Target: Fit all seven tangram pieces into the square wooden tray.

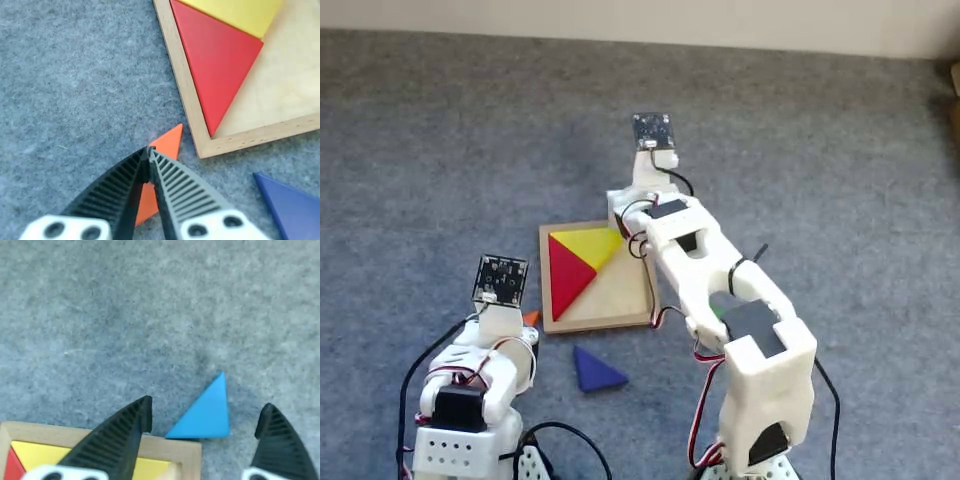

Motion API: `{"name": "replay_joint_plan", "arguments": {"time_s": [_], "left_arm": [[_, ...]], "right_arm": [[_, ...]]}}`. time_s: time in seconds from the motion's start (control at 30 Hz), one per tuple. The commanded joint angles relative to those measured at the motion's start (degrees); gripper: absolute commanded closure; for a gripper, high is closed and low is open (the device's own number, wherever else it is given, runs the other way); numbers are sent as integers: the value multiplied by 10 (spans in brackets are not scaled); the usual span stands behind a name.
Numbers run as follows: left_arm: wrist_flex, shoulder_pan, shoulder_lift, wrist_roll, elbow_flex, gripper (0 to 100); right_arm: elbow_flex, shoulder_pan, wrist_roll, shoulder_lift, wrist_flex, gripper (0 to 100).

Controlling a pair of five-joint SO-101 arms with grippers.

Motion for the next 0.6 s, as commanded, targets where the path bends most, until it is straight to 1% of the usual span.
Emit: {"name": "replay_joint_plan", "arguments": {"time_s": [0.0,0.23,0.43,0.5,0.57], "left_arm": [[3,-1,0,5,12,991],[3,-1,0,5,12,991],[3,-1,0,5,12,991],[3,-1,0,5,12,991],[3,-1,0,5,12,991]], "right_arm": [[-15,-1,-5,-11,-15,677],[7,20,-3,-11,-15,677],[28,22,-3,-11,-15,678],[28,22,-3,-8,-15,699],[23,22,-2,7,-15,755]]}}
